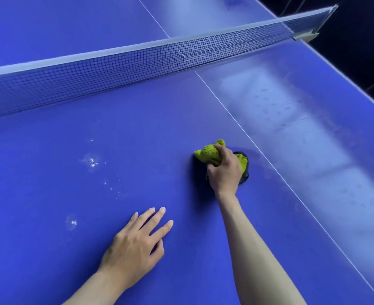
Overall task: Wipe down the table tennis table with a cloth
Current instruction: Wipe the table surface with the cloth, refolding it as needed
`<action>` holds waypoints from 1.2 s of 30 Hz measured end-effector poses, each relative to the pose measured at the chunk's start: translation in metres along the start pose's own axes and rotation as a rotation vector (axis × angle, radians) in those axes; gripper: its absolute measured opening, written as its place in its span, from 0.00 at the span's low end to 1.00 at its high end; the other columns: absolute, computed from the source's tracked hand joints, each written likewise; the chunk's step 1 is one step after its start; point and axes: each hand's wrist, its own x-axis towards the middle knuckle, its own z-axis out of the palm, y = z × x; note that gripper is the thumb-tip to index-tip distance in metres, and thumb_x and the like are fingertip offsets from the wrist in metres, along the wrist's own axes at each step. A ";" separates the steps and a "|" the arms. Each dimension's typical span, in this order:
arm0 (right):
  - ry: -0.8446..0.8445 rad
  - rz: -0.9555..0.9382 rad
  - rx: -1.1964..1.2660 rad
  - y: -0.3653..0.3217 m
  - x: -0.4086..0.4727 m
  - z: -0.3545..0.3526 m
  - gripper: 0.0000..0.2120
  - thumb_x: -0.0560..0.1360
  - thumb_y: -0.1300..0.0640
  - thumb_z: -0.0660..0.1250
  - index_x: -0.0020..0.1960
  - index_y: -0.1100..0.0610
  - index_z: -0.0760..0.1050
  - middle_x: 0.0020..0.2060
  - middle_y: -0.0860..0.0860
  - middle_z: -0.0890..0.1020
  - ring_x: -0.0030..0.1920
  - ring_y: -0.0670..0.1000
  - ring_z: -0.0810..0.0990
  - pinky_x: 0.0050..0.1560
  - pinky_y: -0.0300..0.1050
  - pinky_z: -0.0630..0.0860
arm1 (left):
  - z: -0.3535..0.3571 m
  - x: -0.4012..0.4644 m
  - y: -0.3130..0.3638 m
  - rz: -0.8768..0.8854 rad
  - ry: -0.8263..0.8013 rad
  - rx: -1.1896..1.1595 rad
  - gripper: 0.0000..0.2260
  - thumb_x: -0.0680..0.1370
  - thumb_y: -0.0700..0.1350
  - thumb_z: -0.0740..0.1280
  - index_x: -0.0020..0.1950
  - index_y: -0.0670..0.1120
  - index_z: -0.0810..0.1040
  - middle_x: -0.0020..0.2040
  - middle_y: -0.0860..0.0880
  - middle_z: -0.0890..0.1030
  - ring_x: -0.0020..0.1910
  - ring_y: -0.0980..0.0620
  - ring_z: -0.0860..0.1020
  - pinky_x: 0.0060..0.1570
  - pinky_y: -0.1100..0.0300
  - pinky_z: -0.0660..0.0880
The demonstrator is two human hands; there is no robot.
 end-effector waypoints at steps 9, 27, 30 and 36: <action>0.065 0.110 0.361 0.000 0.023 -0.065 0.22 0.68 0.69 0.66 0.57 0.51 0.82 0.37 0.32 0.84 0.39 0.34 0.82 0.41 0.33 0.77 | 0.000 0.000 -0.003 0.032 0.050 0.003 0.20 0.79 0.50 0.58 0.68 0.58 0.80 0.72 0.53 0.77 0.66 0.50 0.79 0.56 0.53 0.81; 0.020 0.111 0.268 0.033 0.031 -0.013 0.27 0.64 0.56 0.68 0.64 0.48 0.79 0.53 0.47 0.87 0.52 0.51 0.85 0.57 0.48 0.80 | 0.005 0.003 -0.001 0.024 0.118 0.034 0.20 0.80 0.51 0.57 0.69 0.59 0.79 0.73 0.55 0.75 0.69 0.50 0.77 0.45 0.53 0.82; -0.167 -0.118 0.300 -0.037 -0.010 0.040 0.23 0.67 0.52 0.73 0.61 0.50 0.80 0.57 0.46 0.86 0.55 0.52 0.84 0.57 0.47 0.78 | 0.008 0.002 -0.001 0.006 0.108 0.009 0.20 0.79 0.50 0.58 0.68 0.60 0.80 0.72 0.56 0.76 0.69 0.51 0.77 0.46 0.53 0.83; -0.469 -0.302 0.422 -0.080 -0.051 0.057 0.20 0.75 0.57 0.72 0.66 0.56 0.74 0.52 0.54 0.86 0.52 0.58 0.82 0.52 0.49 0.75 | 0.005 0.005 -0.002 -0.001 0.087 -0.015 0.20 0.77 0.49 0.61 0.66 0.60 0.81 0.70 0.57 0.77 0.65 0.52 0.79 0.34 0.57 0.80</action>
